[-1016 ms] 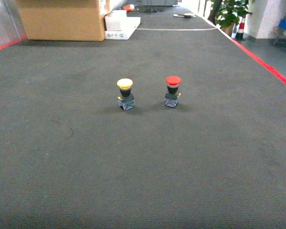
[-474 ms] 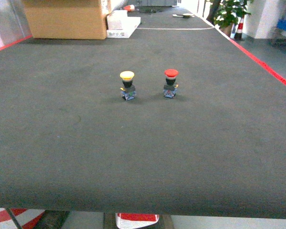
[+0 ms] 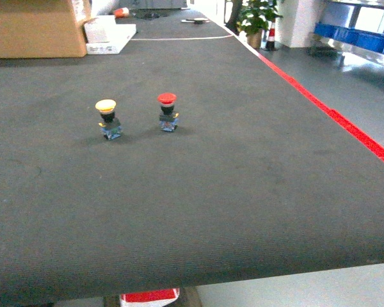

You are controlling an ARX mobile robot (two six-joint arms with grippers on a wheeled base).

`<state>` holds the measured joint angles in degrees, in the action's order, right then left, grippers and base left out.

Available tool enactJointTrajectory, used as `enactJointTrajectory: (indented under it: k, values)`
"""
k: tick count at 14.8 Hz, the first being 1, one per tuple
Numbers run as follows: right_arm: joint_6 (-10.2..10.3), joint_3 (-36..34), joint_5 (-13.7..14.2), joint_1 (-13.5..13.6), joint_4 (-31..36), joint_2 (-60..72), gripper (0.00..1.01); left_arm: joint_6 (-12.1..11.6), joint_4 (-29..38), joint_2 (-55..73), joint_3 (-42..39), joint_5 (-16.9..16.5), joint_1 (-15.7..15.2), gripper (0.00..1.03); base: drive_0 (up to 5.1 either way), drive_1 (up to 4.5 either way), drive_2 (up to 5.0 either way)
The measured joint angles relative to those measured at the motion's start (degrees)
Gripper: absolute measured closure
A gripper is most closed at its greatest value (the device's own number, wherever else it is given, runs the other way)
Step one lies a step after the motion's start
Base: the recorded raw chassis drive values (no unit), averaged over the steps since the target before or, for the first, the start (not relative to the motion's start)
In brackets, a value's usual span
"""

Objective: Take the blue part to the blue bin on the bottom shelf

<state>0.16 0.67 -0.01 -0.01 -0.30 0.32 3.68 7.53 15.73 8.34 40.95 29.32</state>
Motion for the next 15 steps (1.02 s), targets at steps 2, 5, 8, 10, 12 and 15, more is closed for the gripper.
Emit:
enactJointTrajectory:
  k: [2, 5, 8, 10, 12, 15]
  values:
    - [0.0, 0.0, 0.0, 0.0, 0.0, 0.0, 0.03, 0.0, 0.0, 0.0, 0.0, 0.0, 0.0, 0.59, -1.6, -1.61, -1.6]
    - [0.0, 0.0, 0.0, 0.0, 0.0, 0.0, 0.03, 0.0, 0.0, 0.0, 0.0, 0.0, 0.0, 0.59, -1.6, -1.58, -1.6]
    - [0.0, 0.0, 0.0, 0.0, 0.0, 0.0, 0.03, 0.0, 0.0, 0.0, 0.0, 0.0, 0.0, 0.59, -1.6, -1.58, -1.6]
    - [0.0, 0.0, 0.0, 0.0, 0.0, 0.0, 0.03, 0.0, 0.0, 0.0, 0.0, 0.0, 0.0, 0.59, -1.6, -1.62, -1.6]
    - [0.0, 0.0, 0.0, 0.0, 0.0, 0.0, 0.03, 0.0, 0.0, 0.0, 0.0, 0.0, 0.0, 0.59, -1.6, -1.61, -1.6]
    - [0.0, 0.0, 0.0, 0.0, 0.0, 0.0, 0.03, 0.0, 0.0, 0.0, 0.0, 0.0, 0.0, 0.59, -1.7, -1.65, -1.7]
